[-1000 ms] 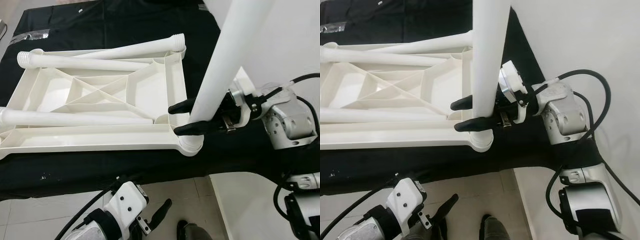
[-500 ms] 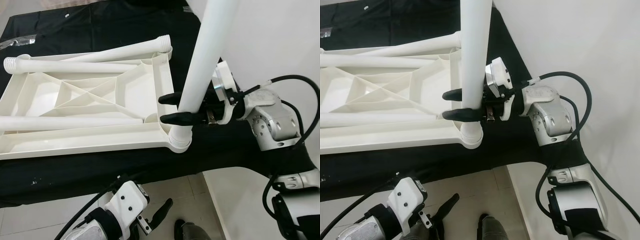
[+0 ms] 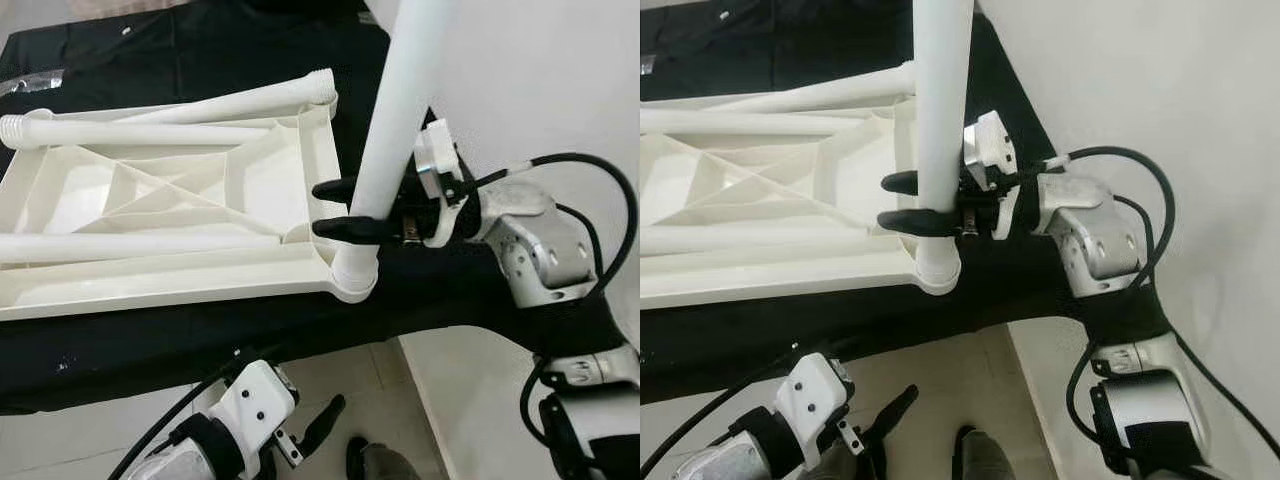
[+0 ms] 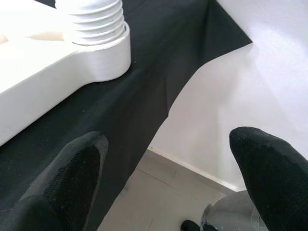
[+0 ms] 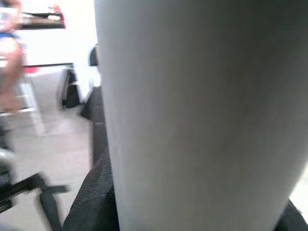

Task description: Building children table

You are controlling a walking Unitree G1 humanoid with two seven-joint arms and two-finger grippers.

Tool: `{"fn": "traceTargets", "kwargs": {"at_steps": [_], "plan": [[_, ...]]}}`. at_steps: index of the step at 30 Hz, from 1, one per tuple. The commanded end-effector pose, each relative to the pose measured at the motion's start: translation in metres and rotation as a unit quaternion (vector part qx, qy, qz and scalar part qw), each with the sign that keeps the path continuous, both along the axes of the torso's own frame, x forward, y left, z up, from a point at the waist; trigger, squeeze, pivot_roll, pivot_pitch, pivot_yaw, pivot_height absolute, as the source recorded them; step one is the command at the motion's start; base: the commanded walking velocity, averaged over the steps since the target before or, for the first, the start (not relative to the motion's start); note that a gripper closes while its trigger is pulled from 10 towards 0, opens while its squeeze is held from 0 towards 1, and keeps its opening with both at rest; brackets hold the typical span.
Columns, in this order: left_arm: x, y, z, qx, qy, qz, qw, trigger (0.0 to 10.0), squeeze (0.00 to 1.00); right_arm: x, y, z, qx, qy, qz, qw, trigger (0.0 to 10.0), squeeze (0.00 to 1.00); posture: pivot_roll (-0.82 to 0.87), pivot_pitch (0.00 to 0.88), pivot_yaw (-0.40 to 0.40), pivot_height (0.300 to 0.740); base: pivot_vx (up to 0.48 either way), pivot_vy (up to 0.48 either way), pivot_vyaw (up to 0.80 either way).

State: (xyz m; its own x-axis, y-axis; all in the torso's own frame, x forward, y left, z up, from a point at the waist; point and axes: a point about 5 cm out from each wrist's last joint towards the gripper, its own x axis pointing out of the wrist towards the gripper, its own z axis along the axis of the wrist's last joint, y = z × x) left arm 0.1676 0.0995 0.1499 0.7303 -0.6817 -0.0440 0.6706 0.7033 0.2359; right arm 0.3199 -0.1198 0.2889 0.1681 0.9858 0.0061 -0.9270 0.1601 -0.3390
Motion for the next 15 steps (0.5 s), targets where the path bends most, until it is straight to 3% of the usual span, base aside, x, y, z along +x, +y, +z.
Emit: {"fn": "traceTargets", "kwargs": {"at_steps": [1,3,4,5,6,7,8,9,10,11,15], "plan": [[-0.002,-0.001,-0.007,0.005,0.012,0.0,1.0,10.0,0.0,0.01,-0.007,-0.029,-0.029,0.046,-0.097,0.994,10.0,0.0,0.01,0.333,-0.012,0.74,0.0,0.0,0.0],[-0.002,-0.001,-0.007,0.005,0.012,0.0,1.0,10.0,0.0,0.011,-0.004,-0.036,-0.028,0.056,-0.165,0.984,10.0,0.0,0.01,0.333,-0.012,0.74,0.0,0.0,0.0],[-0.002,-0.001,-0.007,0.005,0.012,0.0,1.0,10.0,0.0,0.011,-0.004,-0.036,-0.028,0.056,-0.165,0.984,10.0,0.0,0.01,0.333,-0.012,0.74,0.0,0.0,0.0],[-0.002,-0.001,-0.007,0.005,0.012,0.001,1.0,10.0,0.0,0.014,-0.002,-0.048,-0.035,0.046,-0.277,0.959,10.0,0.0,-0.01,0.33,-0.035,0.74,0.0,0.0,0.0],[-0.002,-0.001,-0.008,0.005,0.012,0.001,1.0,10.0,0.0,0.015,-0.005,-0.057,-0.033,0.038,-0.405,0.913,10.0,0.0,-0.01,0.323,-0.042,0.74,0.0,0.0,0.0],[-0.002,-0.001,-0.008,0.005,0.012,0.001,1.0,10.0,0.0,0.015,-0.005,-0.057,-0.033,0.038,-0.405,0.913,10.0,0.0,-0.01,0.323,-0.042,0.74,0.0,0.0,0.0],[-0.002,-0.001,-0.008,0.006,0.011,0.001,1.0,10.0,0.0,0.013,-0.011,-0.062,-0.03,0.029,-0.489,0.871,10.0,0.0,-0.01,0.322,-0.044,0.74,0.0,0.0,0.0],[-0.002,-0.001,-0.008,0.006,0.011,0.001,1.0,10.0,0.0,0.013,-0.011,-0.062,-0.03,0.029,-0.489,0.871,10.0,0.0,-0.01,0.322,-0.044,0.74,0.0,0.0,0.0],[-0.001,-0.001,-0.008,0.005,0.011,0.002,1.0,10.0,0.0,0.001,-0.007,-0.072,-0.021,0.045,-0.517,0.855,10.0,0.0,-0.01,0.321,-0.039,0.74,0.0,0.0,0.0],[0.0,-0.001,-0.008,0.005,0.011,0.003,1.0,10.0,0.0,-0.009,0.003,-0.081,-0.002,0.069,-0.521,0.851,10.0,0.0,-0.02,0.321,-0.03,0.74,0.0,0.0,0.0],[0.002,-0.001,-0.009,0.005,0.009,0.004,1.0,10.0,0.0,-0.019,0.015,-0.088,0.031,0.102,-0.518,0.849,10.0,0.0,-0.02,0.309,-0.022,0.74,0.0,0.0,0.0]]}}
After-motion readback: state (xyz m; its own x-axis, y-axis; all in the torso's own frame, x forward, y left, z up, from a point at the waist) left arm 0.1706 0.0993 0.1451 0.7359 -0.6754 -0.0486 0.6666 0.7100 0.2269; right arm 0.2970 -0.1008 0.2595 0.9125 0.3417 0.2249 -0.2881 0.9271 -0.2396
